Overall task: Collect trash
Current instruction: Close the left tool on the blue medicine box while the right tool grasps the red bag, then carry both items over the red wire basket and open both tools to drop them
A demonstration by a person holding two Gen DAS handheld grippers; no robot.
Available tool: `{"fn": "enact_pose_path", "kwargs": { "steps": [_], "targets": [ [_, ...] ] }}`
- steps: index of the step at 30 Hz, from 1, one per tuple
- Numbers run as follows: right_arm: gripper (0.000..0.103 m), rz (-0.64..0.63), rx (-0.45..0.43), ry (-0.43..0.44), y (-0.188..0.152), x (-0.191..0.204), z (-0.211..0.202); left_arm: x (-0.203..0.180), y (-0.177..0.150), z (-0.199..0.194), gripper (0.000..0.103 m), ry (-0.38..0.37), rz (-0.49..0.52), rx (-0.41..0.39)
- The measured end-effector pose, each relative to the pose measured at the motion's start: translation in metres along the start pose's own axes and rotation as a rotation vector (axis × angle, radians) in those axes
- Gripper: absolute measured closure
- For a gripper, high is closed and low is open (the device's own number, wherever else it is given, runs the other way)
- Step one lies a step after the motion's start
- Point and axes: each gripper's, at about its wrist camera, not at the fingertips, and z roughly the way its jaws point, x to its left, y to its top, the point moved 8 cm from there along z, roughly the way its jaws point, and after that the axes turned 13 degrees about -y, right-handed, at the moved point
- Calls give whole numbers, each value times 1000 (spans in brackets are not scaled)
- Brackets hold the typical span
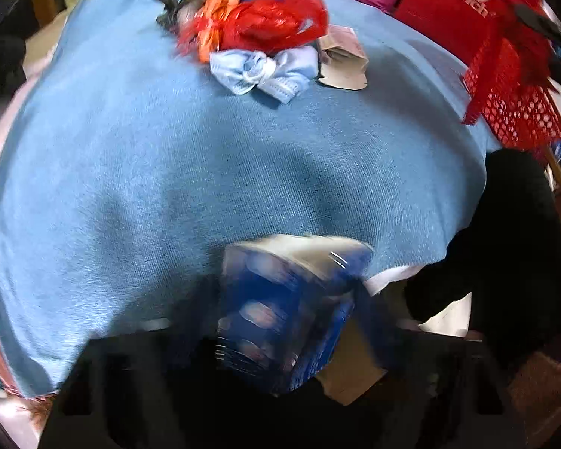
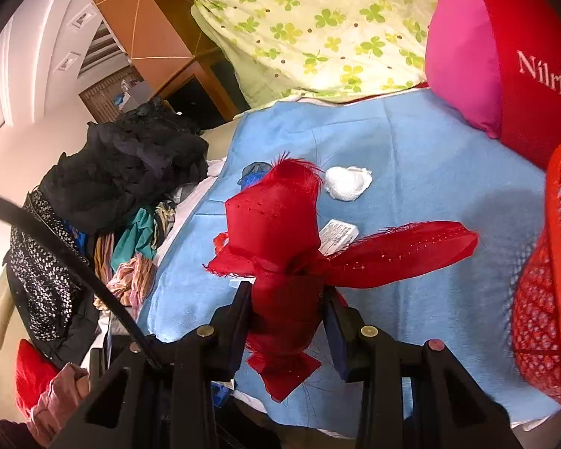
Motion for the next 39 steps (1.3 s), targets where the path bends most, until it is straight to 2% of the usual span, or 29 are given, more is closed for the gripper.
{"fn": "enact_pose_path", "kwargs": {
  "steps": [2,4,6,10,14,19,24,26,29,30,31,32,33,35,38,39],
  "targets": [
    [64,0,-10,-6,2,-3,-3,1,-1,-3,42,4,4,-10],
    [64,1,-24,-10,4,-6,-8,-1,-3,-9,51,3,13,-18],
    [64,-1,-37,-15,5,-8,-13,-5,-5,-20,54,-23,14,-32],
    [64,-11,-86,-26,11,-12,-30,-24,12,-39,62,-13,82,-64],
    [64,-16,-168,-56,20,-23,-63,-54,46,-56,62,-19,137,-114],
    [64,33,-273,-127,32,-60,-112,-130,109,-78,62,-98,269,-210],
    [63,144,-324,-235,32,-125,-152,-240,177,-88,62,-204,441,-306],
    [63,217,-328,-253,28,-154,-164,-278,196,-80,61,-235,495,-313],
    [62,335,-326,-252,21,-195,-173,-321,219,-54,58,-280,516,-289],
    [59,371,-312,-262,17,-208,-174,-330,224,-47,56,-285,521,-287],
    [47,401,-299,-267,14,-219,-174,-338,230,-36,47,-273,520,-284],
    [34,425,-294,-271,11,-228,-175,-343,234,-26,42,-264,517,-271],
    [31,458,-295,-276,7,-238,-177,-344,235,-17,39,-267,512,-260],
    [30,496,-299,-273,5,-249,-179,-343,238,-13,39,-260,492,-256],
    [30,496,-323,-285,5,-255,-184,-315,235,-27,39,-208,473,-303],
    [30,482,-337,-283,8,-252,-186,-295,232,-42,39,-179,459,-339]
  ]
}}
